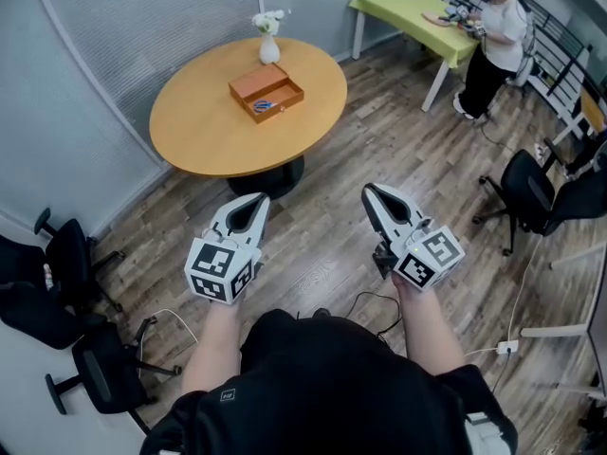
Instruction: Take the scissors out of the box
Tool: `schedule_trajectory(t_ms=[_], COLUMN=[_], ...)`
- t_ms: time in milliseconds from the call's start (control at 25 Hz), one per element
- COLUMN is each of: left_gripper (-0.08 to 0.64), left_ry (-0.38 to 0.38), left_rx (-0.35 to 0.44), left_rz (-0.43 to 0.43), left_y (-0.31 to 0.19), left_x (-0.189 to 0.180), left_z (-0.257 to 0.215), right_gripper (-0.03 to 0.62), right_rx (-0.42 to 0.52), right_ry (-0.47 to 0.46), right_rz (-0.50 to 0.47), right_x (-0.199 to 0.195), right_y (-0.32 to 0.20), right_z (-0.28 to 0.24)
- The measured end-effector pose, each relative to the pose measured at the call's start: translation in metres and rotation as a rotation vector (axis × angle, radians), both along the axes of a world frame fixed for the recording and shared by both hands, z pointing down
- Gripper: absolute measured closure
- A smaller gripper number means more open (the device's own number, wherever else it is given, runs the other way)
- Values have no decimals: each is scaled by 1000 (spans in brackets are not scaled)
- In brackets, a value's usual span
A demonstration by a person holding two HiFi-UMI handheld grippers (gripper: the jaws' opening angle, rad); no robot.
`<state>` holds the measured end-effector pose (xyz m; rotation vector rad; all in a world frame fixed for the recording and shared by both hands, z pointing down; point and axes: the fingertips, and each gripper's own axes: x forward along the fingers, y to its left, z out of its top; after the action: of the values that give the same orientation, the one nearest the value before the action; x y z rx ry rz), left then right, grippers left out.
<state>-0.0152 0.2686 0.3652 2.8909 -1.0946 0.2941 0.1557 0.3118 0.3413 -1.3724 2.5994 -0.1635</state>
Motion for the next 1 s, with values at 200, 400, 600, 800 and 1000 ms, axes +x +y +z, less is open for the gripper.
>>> schedule_trajectory(t_ms=[200, 400, 600, 800, 1000], left_gripper=[545, 545, 545, 546, 546], left_ry=[-1, 7, 19, 28, 35], left_rx=[-15, -20, -30, -40, -44], left_rz=[-4, -7, -6, 1, 14], left_y=[0, -16, -43, -85, -141], left_x=[14, 18, 20, 21, 17], left_z=[10, 12, 20, 28, 29], right_gripper=[557, 557, 555, 555, 555], right_rx=[-43, -63, -82, -109, -124], right_ry=[-40, -51, -61, -47, -55], right_rz=[4, -6, -21, -20, -18], right_x=[19, 21, 20, 20, 14], right_y=[-3, -17, -38, -78, -130], right_z=[16, 22, 31, 39, 41])
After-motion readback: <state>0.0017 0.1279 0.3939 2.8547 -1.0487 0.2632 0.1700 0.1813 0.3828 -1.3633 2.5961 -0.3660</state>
